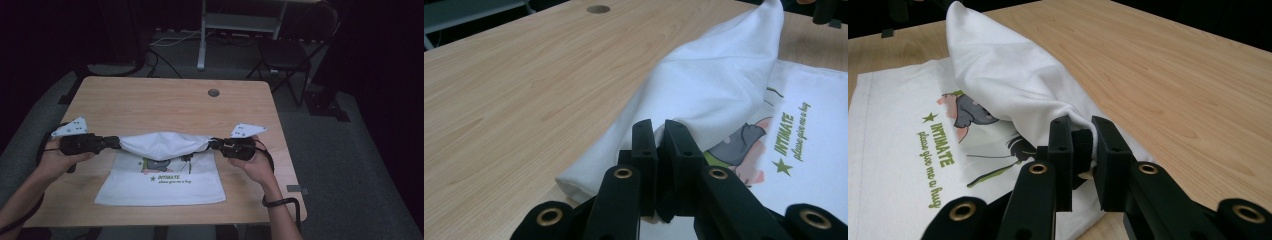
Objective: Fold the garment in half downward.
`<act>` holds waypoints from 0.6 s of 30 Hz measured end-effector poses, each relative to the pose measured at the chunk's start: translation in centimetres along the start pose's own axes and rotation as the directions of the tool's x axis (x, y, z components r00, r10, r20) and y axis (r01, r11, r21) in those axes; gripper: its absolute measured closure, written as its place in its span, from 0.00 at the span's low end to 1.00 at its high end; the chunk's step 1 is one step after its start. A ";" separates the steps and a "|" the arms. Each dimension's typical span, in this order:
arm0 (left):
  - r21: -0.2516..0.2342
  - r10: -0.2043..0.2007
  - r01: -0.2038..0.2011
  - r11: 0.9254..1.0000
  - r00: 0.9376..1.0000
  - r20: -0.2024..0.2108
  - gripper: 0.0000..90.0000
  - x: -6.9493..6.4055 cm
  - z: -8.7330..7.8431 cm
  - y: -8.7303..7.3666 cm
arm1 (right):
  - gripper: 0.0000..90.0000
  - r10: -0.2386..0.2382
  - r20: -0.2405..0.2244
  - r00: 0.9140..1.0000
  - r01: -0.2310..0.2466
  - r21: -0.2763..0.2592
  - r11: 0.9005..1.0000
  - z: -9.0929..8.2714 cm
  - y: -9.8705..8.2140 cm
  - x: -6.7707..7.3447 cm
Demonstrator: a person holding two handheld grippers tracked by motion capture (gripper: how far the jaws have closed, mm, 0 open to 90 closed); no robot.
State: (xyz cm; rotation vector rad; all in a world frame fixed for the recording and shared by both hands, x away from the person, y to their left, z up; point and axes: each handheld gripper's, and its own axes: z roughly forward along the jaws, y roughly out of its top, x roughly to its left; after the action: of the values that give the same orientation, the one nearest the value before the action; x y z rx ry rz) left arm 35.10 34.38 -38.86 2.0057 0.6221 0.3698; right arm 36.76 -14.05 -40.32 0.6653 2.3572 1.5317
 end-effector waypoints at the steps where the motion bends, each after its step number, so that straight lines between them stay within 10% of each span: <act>1: -0.001 -0.003 0.003 1.000 1.000 0.000 0.94 -0.1 0.0 -0.1 | 0.89 0.001 0.000 1.000 -0.001 -0.001 1.000 0.0 -0.1 0.0; 18: 0.000 0.002 -0.002 1.000 1.000 0.005 0.94 -1.0 -0.4 -0.7 | 0.89 -0.017 -0.014 1.000 0.017 0.013 1.000 -0.4 -0.6 1.0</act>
State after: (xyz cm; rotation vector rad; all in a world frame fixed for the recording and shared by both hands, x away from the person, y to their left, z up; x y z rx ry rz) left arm 33.89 34.41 -39.26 2.0066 0.6165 0.3657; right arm 35.56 -14.03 -40.63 0.6379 2.3785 1.5205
